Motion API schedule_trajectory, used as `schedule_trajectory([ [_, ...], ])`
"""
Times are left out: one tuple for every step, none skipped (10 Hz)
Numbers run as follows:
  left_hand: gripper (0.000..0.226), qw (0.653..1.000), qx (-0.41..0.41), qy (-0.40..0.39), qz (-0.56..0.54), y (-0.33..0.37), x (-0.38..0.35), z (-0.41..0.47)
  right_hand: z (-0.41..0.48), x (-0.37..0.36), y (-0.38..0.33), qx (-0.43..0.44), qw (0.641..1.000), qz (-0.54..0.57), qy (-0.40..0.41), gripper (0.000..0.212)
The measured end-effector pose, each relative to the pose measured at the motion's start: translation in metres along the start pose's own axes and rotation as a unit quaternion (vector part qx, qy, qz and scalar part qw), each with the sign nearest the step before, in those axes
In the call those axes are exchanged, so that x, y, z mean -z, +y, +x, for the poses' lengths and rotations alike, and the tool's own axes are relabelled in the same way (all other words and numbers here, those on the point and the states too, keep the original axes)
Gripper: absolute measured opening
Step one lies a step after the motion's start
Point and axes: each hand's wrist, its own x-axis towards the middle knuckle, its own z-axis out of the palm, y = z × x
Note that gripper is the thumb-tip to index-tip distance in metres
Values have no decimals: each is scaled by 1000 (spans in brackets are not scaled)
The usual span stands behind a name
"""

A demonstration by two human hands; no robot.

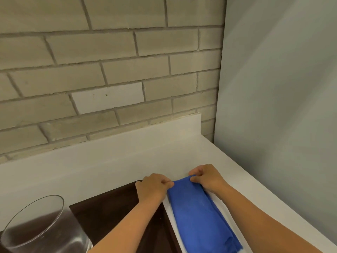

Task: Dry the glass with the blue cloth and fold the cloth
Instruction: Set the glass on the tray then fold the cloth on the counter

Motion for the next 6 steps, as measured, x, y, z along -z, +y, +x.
schedule_trajectory([
  [23, 999, -4, 29, 17, -1, -3, 3, 4, -5, 2, 2, 1000, -13, 22, 23],
  [21, 999, -6, 50, 20, -2, -6, 3, 7, -9, 2, 4, 999, -20, 28, 22],
  [22, 997, -10, 54, 59, -3, -6, 2, 9, -11, 5, 10, 999, -25, 36, 22],
  [25, 995, -13, 53, 83, -1, -4, -2, 8, -12, 7, 11, 998, -33, 49, 22],
  [29, 994, -29, 52, 91, -2, -1, -8, 8, -13, 8, 13, 998, -42, 54, 22],
  [37, 993, -53, 60, 90, -3, 8, -19, 1, -14, 5, 25, 996, -57, 66, 23],
])
